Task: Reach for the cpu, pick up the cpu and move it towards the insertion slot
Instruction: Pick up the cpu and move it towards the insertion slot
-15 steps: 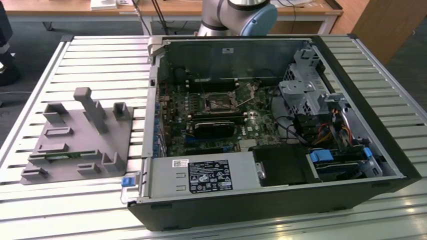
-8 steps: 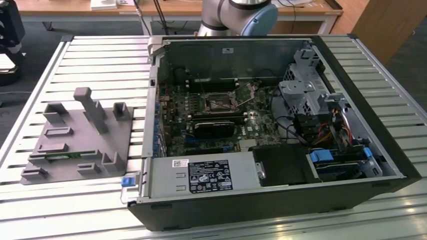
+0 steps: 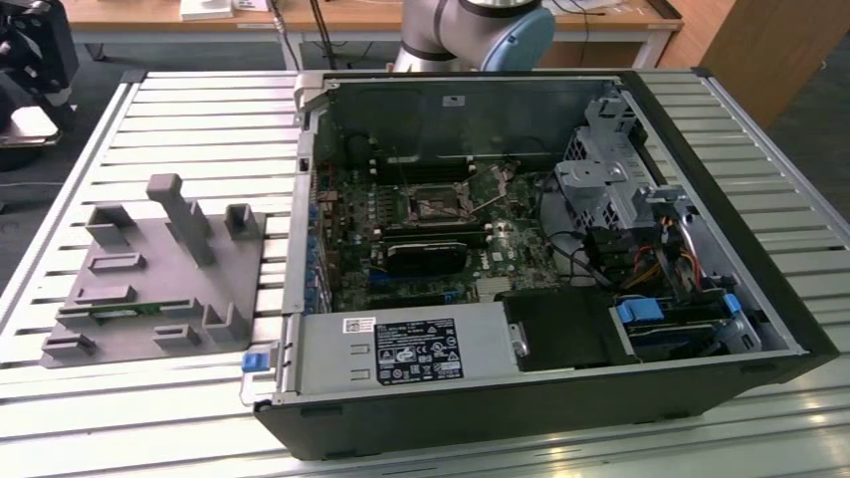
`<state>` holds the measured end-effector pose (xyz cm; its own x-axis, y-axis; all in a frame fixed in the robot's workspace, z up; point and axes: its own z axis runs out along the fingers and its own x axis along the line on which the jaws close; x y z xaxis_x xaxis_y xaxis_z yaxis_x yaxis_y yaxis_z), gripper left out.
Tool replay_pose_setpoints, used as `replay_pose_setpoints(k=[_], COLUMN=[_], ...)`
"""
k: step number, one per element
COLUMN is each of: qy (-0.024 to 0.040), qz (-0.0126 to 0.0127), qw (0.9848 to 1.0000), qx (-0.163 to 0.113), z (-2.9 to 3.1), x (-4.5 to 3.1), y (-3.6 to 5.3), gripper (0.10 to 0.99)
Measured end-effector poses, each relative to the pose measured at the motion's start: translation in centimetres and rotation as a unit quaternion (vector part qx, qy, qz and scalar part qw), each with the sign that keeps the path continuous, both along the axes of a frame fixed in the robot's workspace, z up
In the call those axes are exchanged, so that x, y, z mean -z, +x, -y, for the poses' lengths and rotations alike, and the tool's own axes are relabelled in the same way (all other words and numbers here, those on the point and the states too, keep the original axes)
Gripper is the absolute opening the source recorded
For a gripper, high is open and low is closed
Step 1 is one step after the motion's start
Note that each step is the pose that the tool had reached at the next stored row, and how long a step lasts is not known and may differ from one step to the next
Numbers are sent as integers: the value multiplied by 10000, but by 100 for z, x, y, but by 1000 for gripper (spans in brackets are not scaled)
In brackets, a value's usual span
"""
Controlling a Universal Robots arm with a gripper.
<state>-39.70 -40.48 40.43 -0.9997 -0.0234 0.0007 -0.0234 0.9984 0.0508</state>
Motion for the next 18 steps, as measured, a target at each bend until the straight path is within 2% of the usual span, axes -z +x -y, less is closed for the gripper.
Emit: replay_pose_setpoints(k=[12,18], qy=[0,1], qz=[0,0], qw=[10000,10000], qx=[0,0], z=[0,0], x=[0,0], y=[291,465], gripper=[533,533])
